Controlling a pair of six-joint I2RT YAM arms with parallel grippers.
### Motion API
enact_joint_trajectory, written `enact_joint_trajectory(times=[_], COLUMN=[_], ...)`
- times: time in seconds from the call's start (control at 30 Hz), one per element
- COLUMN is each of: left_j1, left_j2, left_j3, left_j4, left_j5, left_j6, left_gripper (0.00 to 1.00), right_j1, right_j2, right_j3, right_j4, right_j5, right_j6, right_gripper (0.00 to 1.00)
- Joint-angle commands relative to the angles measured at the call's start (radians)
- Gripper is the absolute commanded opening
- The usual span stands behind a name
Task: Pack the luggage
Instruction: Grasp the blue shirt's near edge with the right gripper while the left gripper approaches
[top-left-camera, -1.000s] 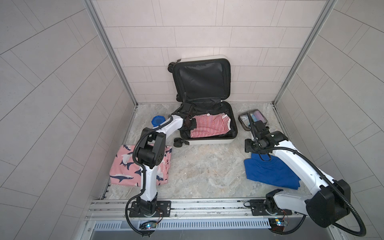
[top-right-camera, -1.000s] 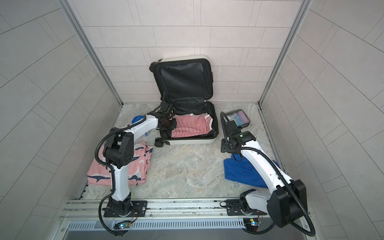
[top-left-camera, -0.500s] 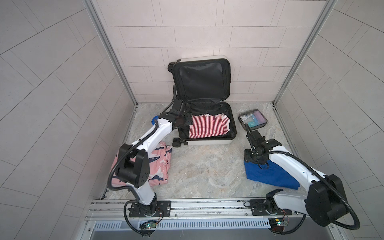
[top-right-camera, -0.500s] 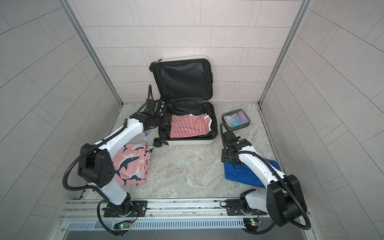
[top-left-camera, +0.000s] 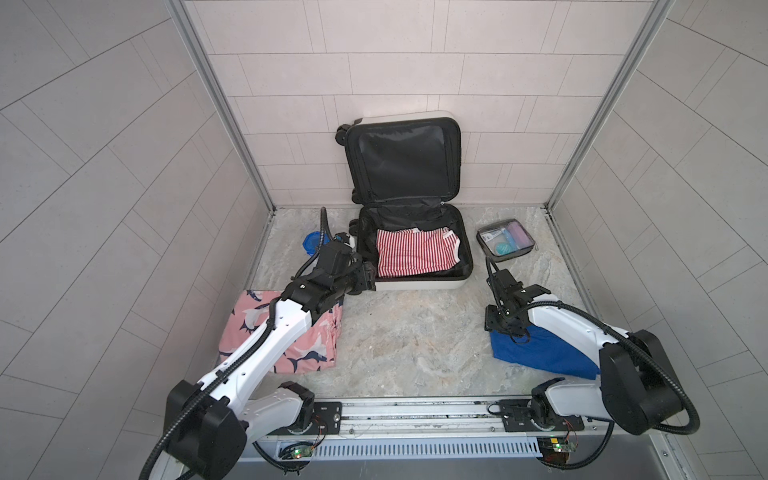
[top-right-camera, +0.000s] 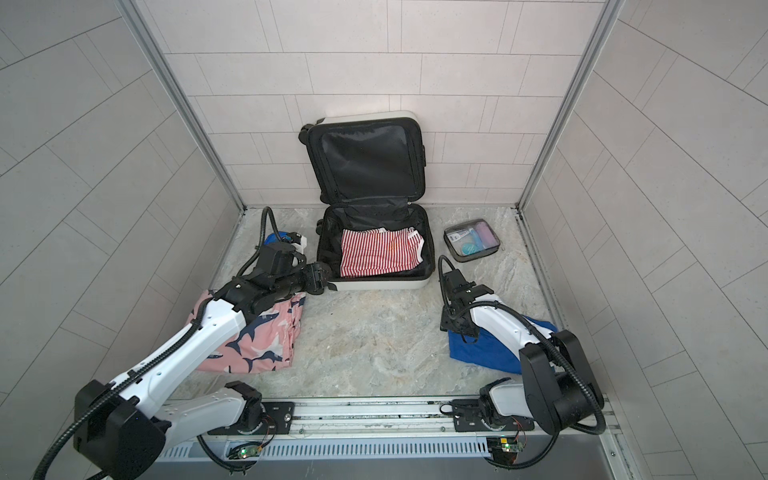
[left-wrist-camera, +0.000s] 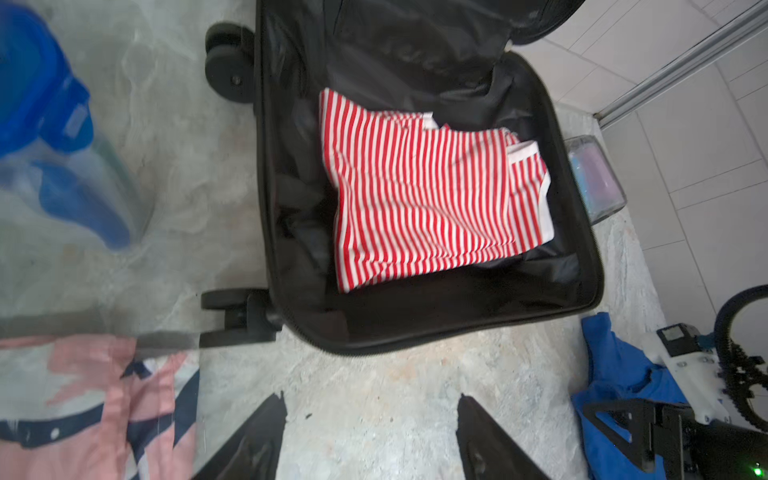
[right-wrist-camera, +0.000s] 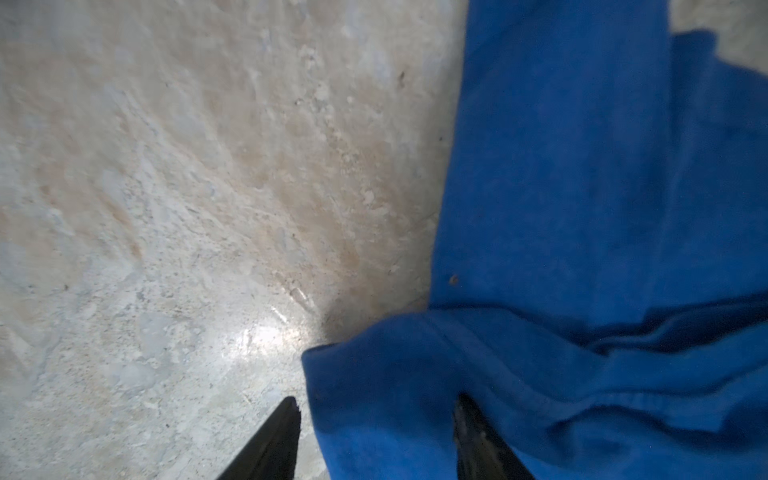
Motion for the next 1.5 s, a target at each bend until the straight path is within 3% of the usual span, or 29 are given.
enact_joint_trajectory(times=[0.0, 0.33, 0.47, 0.53, 0.73, 0.9, 1.2, 1.47], left_j1=[-0.012, -0.013, -0.014, -0.013, -0.014, -0.070, -0.352, -0.438], left_j2=[-0.066, -0.111, -0.094, -0.092, -0.097, -0.099, 0.018, 0.130], left_j3=[-0.064, -0.126, -0.130, -0.133, -0.145, -0.158, -0.221, -0.188], left_j4=[0.017, 0.023, 0.025, 0.028, 0.033, 0.056, 0.271, 0.360], left_j5=[-0.002, 0.000, 0.001, 0.002, 0.022, 0.023, -0.067, -0.076], left_j6=[-0.065, -0.099, -0.105, -0.107, -0.109, -0.098, -0.240, -0.282], left_gripper=[0.71, 0.71, 0.71, 0.71, 0.73, 0.73, 0.73, 0.72], right_j1=[0.024, 0.206, 0.308, 0.340, 0.349, 0.293, 0.160, 0.075], right_j2=[0.023, 0.076, 0.092, 0.098, 0.046, 0.005, 0.025, 0.030], right_j3=[-0.017, 0.010, 0.037, 0.052, 0.075, 0.076, 0.005, -0.044], right_j4=[0.042, 0.079, 0.086, 0.078, 0.014, -0.045, -0.021, 0.019], right_j5=[0.017, 0.042, 0.053, 0.063, 0.138, 0.184, 0.160, 0.147], right_j6=[0.032, 0.119, 0.167, 0.186, 0.184, 0.145, 0.090, 0.075], right_gripper=[0.59, 0.26, 0.18, 0.20, 0.50, 0.62, 0.65, 0.58])
